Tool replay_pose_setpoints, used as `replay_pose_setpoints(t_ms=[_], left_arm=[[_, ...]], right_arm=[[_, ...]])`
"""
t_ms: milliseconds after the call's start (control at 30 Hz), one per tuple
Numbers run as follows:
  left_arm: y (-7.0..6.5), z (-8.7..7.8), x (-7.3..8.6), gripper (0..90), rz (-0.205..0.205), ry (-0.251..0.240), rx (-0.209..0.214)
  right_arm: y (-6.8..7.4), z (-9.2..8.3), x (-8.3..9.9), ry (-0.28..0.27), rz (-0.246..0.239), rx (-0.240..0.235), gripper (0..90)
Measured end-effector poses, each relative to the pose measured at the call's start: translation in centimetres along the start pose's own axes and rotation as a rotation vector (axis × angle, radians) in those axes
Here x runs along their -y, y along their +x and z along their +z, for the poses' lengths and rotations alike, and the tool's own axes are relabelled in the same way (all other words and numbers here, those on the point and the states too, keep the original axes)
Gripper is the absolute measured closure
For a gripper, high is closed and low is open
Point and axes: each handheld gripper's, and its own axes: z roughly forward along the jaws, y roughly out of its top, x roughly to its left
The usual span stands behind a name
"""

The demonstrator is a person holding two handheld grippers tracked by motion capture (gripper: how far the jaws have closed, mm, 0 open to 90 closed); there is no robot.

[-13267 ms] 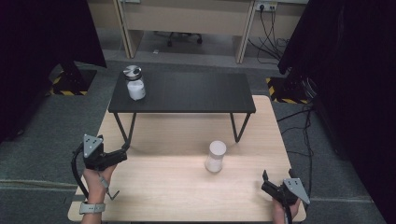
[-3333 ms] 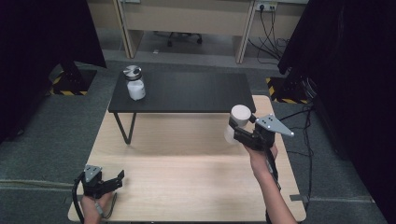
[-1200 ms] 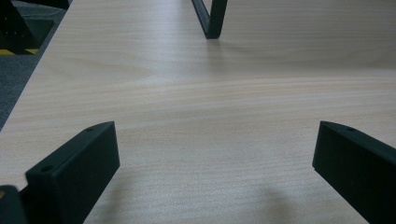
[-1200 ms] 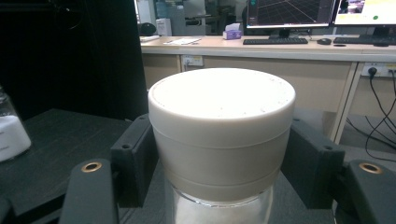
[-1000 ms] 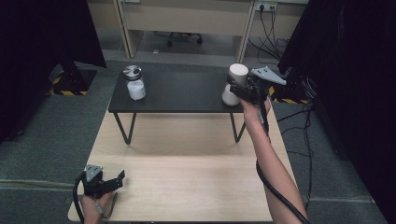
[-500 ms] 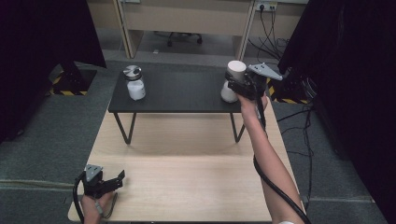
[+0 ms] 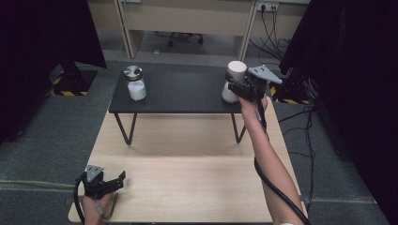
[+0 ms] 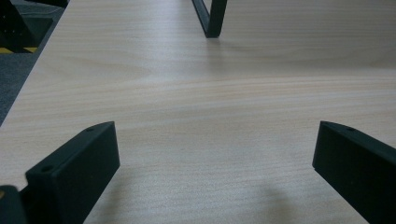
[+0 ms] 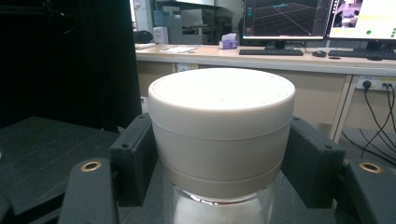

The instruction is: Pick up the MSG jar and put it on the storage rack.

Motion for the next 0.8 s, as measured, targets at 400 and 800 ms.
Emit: replay_pose_setpoints(t_ms=[400,800], left_arm=[[0.0,0.0,0.0,0.0,0.000,0.002,-0.002],[0.0,0.0,0.0,0.0,0.001,0.001,-0.002]], right_arm=[[0.3,0.0,0.3,-0.008,0.000,0.006,23.2],[1.4,-1.4,1.6,-0.058,-0.040,0.049,0.2]])
